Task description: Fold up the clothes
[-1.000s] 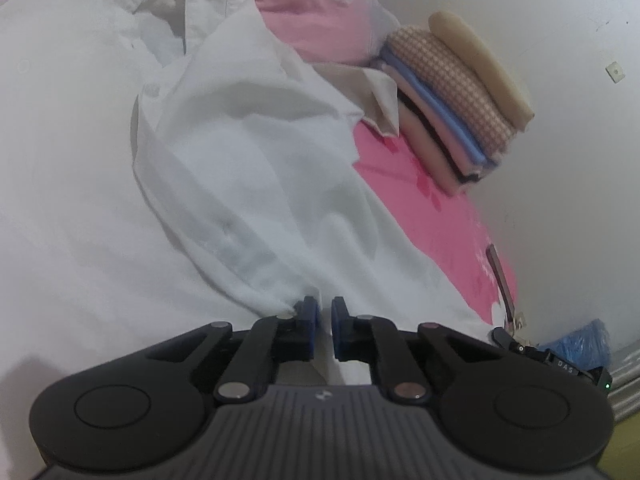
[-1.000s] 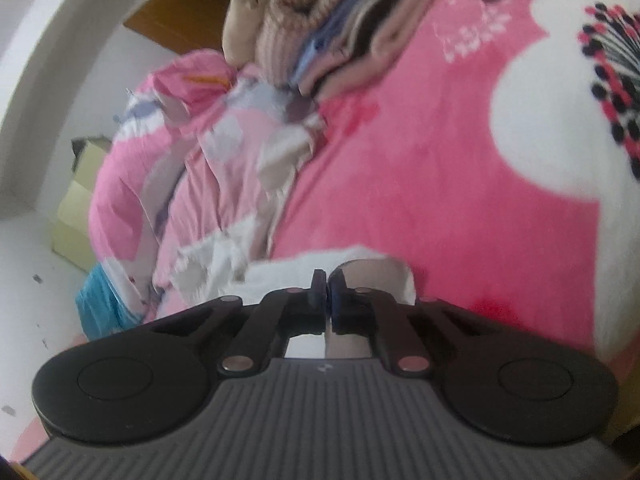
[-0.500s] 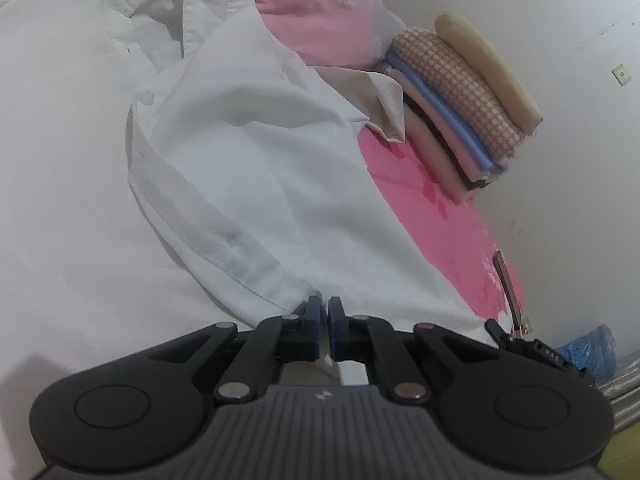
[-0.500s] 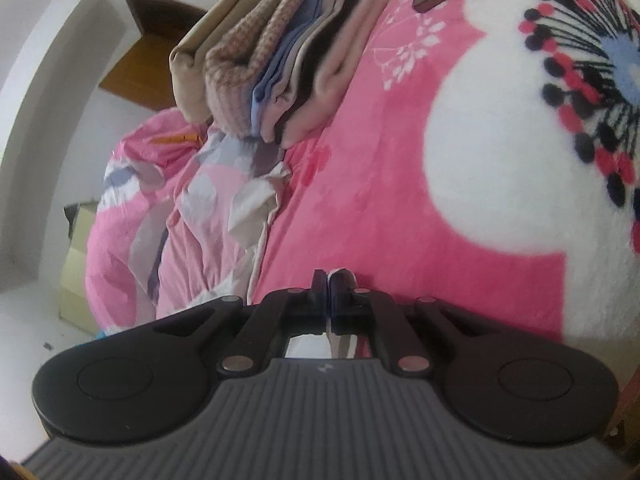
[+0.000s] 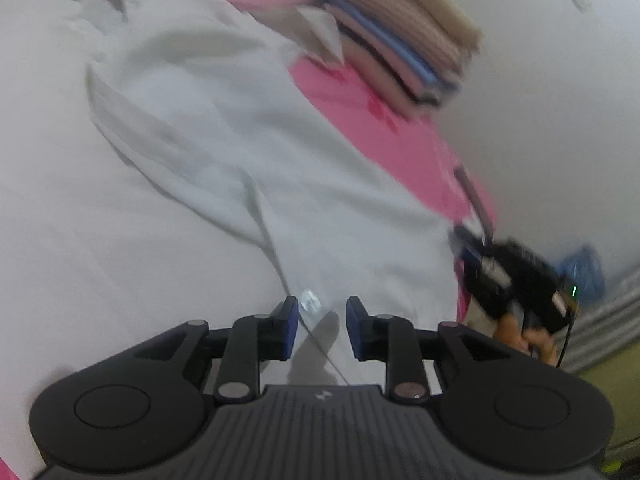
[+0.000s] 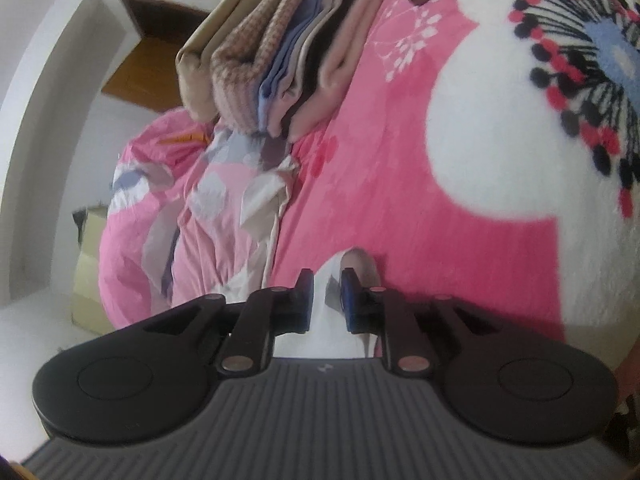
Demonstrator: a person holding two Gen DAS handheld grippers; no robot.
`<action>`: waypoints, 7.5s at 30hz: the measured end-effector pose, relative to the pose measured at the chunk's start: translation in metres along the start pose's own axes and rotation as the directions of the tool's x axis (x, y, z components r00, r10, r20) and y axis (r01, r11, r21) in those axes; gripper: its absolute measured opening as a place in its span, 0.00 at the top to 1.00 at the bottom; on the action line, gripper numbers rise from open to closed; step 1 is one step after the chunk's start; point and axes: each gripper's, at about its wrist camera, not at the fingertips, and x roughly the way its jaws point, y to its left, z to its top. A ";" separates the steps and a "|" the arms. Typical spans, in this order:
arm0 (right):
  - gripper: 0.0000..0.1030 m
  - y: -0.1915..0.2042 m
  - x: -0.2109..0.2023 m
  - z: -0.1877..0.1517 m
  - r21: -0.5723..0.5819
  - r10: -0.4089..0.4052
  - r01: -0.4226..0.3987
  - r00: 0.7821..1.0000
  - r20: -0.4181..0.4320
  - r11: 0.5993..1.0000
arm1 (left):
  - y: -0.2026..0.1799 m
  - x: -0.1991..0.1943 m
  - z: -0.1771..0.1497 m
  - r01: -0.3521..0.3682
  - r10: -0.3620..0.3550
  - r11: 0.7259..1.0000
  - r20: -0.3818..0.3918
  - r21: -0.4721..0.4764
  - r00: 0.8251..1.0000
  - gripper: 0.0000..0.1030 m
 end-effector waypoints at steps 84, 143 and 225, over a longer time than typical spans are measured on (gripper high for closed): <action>0.81 0.113 -0.027 -0.164 -0.871 -0.215 -0.099 0.950 -0.227 0.482 | -0.037 -0.043 -0.031 -0.163 0.149 0.980 0.121 0.114 0.981 0.65; 0.48 0.158 0.280 0.050 -0.403 -0.298 0.129 0.870 -0.392 0.906 | 0.060 0.025 0.026 -0.036 -0.006 0.993 0.346 0.115 0.938 0.64; 0.57 0.207 0.186 0.080 -0.882 -0.321 0.050 0.940 -0.117 0.469 | 0.064 0.019 0.017 0.009 -0.041 0.997 0.435 0.075 0.899 0.40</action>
